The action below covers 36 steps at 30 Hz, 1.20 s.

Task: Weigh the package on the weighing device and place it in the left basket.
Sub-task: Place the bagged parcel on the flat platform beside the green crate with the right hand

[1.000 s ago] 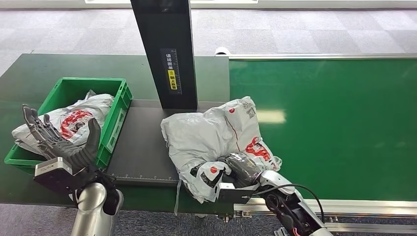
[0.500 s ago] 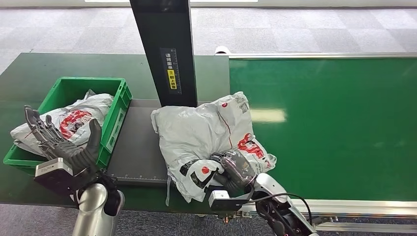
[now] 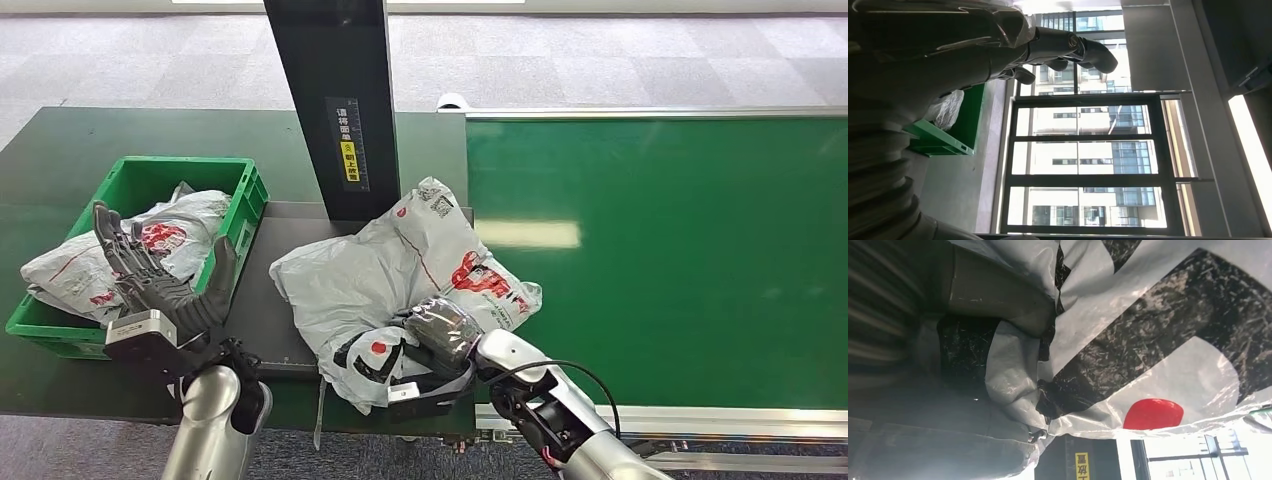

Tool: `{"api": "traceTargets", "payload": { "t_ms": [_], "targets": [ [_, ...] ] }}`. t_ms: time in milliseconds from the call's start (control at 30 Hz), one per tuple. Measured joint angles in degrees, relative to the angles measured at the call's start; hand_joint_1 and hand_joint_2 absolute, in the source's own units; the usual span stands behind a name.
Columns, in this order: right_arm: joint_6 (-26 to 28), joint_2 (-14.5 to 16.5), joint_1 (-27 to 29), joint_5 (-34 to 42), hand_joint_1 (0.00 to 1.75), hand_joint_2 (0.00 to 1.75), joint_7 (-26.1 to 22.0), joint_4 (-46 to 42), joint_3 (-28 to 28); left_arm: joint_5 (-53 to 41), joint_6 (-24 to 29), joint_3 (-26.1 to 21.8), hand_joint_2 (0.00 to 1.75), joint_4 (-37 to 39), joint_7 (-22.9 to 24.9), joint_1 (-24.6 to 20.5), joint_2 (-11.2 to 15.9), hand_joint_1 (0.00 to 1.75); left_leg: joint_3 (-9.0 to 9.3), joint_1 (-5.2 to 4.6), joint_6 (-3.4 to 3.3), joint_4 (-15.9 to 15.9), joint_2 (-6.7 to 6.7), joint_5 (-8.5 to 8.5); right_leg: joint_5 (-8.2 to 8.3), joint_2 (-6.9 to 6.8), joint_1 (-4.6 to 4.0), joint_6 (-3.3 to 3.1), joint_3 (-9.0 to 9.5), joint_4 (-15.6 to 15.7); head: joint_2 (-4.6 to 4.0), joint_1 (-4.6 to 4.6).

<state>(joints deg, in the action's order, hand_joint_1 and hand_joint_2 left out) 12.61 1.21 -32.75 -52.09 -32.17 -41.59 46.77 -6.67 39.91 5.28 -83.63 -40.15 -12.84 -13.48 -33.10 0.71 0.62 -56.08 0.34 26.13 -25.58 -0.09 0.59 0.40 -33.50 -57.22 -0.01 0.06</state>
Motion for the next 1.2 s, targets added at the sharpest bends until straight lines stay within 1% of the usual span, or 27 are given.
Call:
{"api": "traceTargets", "payload": {
  "t_ms": [133,267,333,400,467,567,767,867,967,1033,1100,1200],
  "targets": [
    [0.29,1.32,-2.26,-0.63,1.75,1.75,0.53,4.0,1.13,0.17,0.0,0.36,1.75,0.74,0.0,-0.39,-0.01,0.0,0.0,0.0,0.0,0.0,0.01,0.0,0.0,0.0,0.0,0.0,0.0,0.0,0.0,0.01],
    [1.13,2.79,-4.94,-3.39,1.75,1.75,1.88,8.18,2.9,0.67,0.0,1.0,1.75,1.5,0.0,-1.23,-0.01,0.0,0.02,0.0,0.0,0.0,0.0,-0.01,0.01,0.0,0.0,0.0,0.01,0.0,0.0,0.01],
    [2.54,3.42,-6.03,-4.32,1.55,1.75,1.93,9.8,3.78,0.84,0.0,1.3,1.75,1.96,0.0,-1.78,-0.05,0.0,0.02,0.0,0.0,0.0,0.0,-0.02,0.01,0.0,0.0,-0.01,0.02,0.0,-0.01,0.01],
    [5.0,3.95,-6.85,-4.9,0.7,1.75,1.67,11.02,4.42,1.03,0.0,1.58,1.75,2.33,0.0,-2.19,-0.11,0.0,0.02,0.0,0.0,0.0,0.01,-0.02,0.02,0.0,0.0,-0.01,0.02,-0.01,-0.01,0.01],
    [7.54,4.45,-7.47,-5.14,0.02,1.75,1.32,11.92,4.83,1.15,0.0,1.97,1.75,2.48,0.0,-2.37,-0.15,0.0,0.02,0.0,0.0,-0.01,0.01,-0.02,0.02,0.0,0.0,-0.01,0.01,-0.01,0.0,0.01],
    [9.53,5.18,-8.12,-4.63,0.0,1.75,0.53,12.86,5.1,1.2,0.0,2.38,1.75,2.5,0.0,-2.57,-0.2,0.0,0.01,0.0,0.0,-0.01,0.0,-0.02,0.01,0.0,0.0,-0.01,-0.01,-0.01,0.01,0.01],
    [10.33,6.21,-8.66,-1.48,0.0,1.75,-1.66,13.89,4.99,1.27,0.0,2.6,1.75,3.03,0.0,-3.24,-0.31,0.0,-0.03,0.0,0.0,-0.01,0.0,-0.01,0.01,0.0,0.0,-0.01,-0.05,-0.01,0.01,0.01],
    [10.24,6.59,-8.66,1.97,0.0,1.75,-3.53,13.99,3.99,1.47,0.0,2.6,1.75,3.3,0.0,-3.47,-0.31,0.0,-0.04,0.0,0.0,-0.01,0.0,-0.01,0.01,0.0,0.0,-0.01,-0.05,-0.01,0.01,0.01],
    [9.23,6.84,-8.64,6.94,0.0,1.75,-5.63,13.72,1.84,1.66,0.0,2.58,1.75,3.39,0.0,-3.63,-0.31,0.0,-0.04,0.0,0.0,-0.01,0.0,-0.02,0.01,0.0,0.0,-0.01,-0.05,-0.01,0.0,0.01],
    [7.74,6.84,-8.55,10.41,0.0,1.75,-6.66,13.0,0.18,1.69,0.0,2.57,1.75,3.39,0.0,-3.67,-0.3,0.0,-0.04,0.0,0.0,-0.01,0.0,-0.02,0.01,0.0,0.0,0.0,-0.05,-0.01,0.0,0.01],
    [4.74,6.64,-8.04,15.38,0.0,1.75,-7.27,11.19,-1.69,1.76,0.0,2.54,1.75,3.4,0.0,-3.69,-0.28,0.0,-0.04,0.0,0.0,-0.01,0.0,-0.02,0.01,0.0,0.0,0.0,-0.06,-0.01,0.0,0.01],
    [-3.12,5.73,-5.77,27.1,0.0,1.75,-7.57,5.63,-5.03,2.42,0.0,2.47,1.75,3.53,0.0,-3.7,-0.16,0.0,-0.07,0.0,0.0,-0.02,-0.02,-0.01,0.01,0.0,0.0,0.0,-0.1,-0.01,-0.01,0.0]
  ]
}}
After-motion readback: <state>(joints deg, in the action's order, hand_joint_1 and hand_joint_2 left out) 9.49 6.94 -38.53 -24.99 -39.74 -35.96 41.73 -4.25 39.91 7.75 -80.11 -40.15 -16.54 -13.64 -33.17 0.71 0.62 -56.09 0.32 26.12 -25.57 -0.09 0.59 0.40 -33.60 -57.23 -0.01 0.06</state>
